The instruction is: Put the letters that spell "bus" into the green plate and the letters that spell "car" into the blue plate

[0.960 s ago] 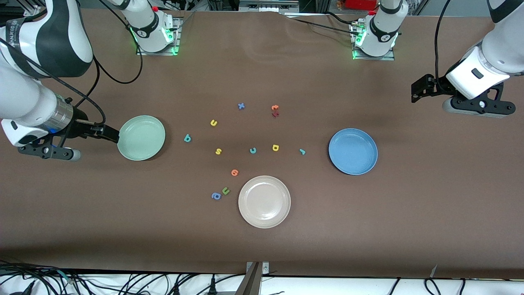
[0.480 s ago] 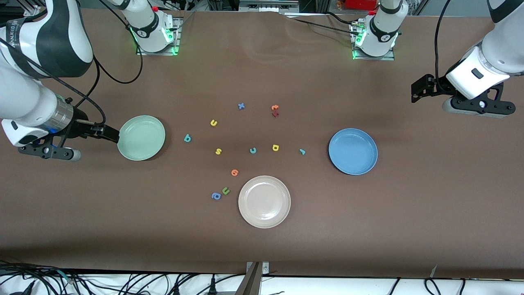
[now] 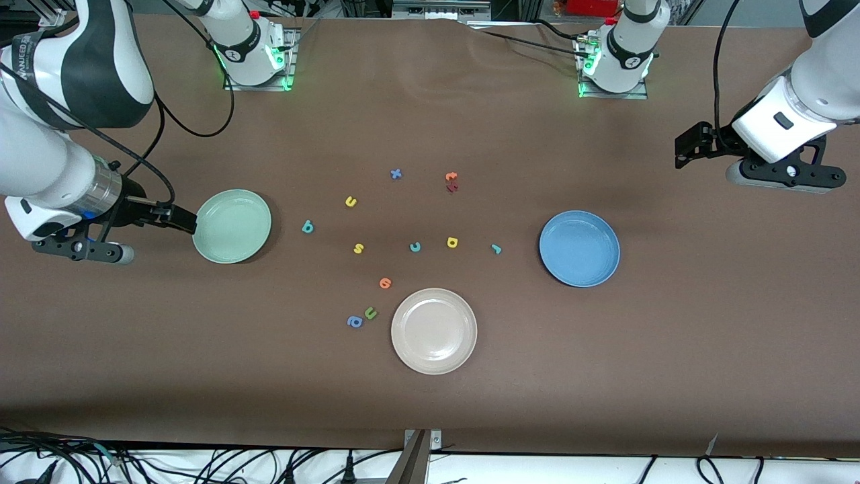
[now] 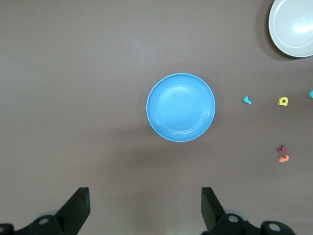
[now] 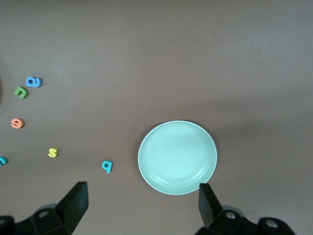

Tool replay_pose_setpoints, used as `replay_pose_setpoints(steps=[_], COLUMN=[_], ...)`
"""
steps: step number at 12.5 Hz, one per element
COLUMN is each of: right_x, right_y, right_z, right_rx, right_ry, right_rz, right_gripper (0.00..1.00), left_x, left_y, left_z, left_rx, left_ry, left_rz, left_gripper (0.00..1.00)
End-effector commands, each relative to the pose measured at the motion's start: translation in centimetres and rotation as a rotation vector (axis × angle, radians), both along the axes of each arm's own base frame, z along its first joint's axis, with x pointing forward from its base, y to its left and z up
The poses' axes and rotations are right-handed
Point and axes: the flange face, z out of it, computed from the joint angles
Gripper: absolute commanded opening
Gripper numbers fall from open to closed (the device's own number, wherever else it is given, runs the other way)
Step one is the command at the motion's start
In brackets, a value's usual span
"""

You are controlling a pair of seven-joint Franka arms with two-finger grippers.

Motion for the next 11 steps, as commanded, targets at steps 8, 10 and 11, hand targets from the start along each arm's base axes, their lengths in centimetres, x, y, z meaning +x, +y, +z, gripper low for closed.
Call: replay_pose_setpoints(steps=[8, 10, 11], right_x=[-2.7, -3.5, -4.4], right_y=[9.4, 12.9, 15.0], right_z=[-2.2, -4.5, -6.2], right_rx=[0.006, 0.014, 0.017], right_ry=[0.039, 0.050, 0.057], right_rz=[-0.080, -0.064, -0.072], right_gripper=[1.00, 0.99, 0.99], left_x=[0.3, 0.3, 0.3], left_y=[-0.2, -0.2, -0.1], left_z=[0.4, 0.4, 0.4], left_rx=[0.004, 0.004, 0.003], left_ry=[0.005, 0.005, 0.005], left_rz=[-0.021, -0.021, -0.020], left_gripper=[1.00, 1.00, 1.00])
